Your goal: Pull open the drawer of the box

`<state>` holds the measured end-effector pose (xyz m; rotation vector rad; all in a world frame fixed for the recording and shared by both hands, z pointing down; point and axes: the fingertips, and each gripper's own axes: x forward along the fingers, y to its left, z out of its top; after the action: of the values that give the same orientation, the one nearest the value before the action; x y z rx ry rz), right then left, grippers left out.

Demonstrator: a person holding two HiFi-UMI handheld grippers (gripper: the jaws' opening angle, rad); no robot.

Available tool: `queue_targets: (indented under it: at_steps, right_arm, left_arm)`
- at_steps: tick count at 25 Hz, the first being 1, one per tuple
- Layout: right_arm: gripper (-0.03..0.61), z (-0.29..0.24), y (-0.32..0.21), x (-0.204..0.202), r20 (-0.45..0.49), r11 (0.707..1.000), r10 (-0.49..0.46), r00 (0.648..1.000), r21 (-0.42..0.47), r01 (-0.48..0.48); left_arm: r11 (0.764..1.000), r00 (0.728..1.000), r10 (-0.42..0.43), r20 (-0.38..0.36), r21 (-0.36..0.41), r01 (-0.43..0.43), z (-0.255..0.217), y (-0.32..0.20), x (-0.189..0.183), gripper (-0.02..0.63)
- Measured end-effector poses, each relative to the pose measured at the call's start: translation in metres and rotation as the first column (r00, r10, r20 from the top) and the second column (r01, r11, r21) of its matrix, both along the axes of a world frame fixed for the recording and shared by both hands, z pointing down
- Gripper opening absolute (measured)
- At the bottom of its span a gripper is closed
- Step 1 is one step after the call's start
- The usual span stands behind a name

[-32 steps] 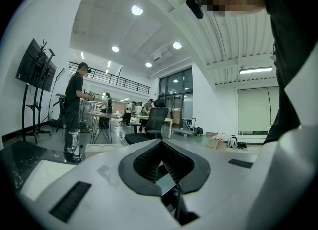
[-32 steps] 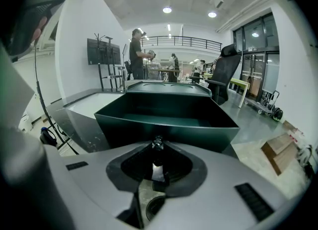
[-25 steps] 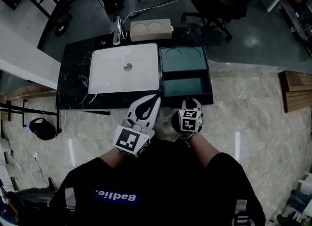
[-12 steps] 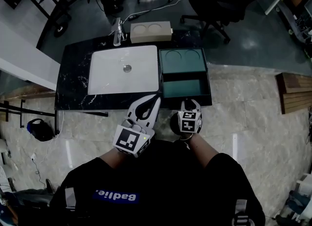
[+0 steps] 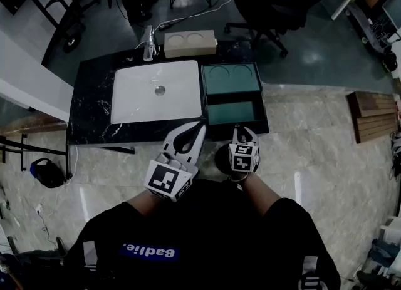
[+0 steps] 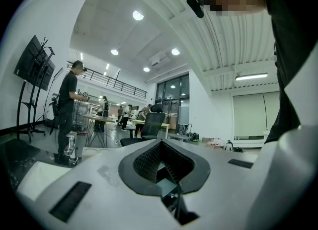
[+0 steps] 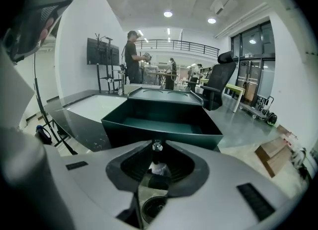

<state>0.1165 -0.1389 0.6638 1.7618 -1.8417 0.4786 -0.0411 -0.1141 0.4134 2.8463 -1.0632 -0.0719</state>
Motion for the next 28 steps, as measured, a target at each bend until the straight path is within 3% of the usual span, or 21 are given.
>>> queue_targets:
  at_steps: [12,18,21,28]
  right_arm:
    - [0.069,-0.064,0.014,-0.005,-0.014,0.993,0.051,0.999,0.11,-0.049]
    - [0.069,-0.096,0.017,-0.014,0.002,0.984,0.006,1.0,0.177,-0.006]
    - [0.069,-0.097,0.027,-0.011,0.012,0.985,-0.024,1.0,0.169,0.022]
    - [0.069,-0.11,0.048,0.026,0.029,0.982,-0.057,0.998,0.181,0.051]
  left_arm:
    - [0.997,0.996,0.073,-0.048,-0.033,-0.075,0.011,0.021,0.002,-0.012]
    - [0.997,0.997,0.069,-0.043,-0.026,-0.071,0.003,0.031,0.01,-0.012]
    - [0.998,0.998,0.051,-0.034,-0.03,-0.052,0.003,0.038,0.018,-0.012]
    - [0.999,1.0,0.022,-0.013,-0.035,-0.022,-0.005,0.062,0.059,-0.012]
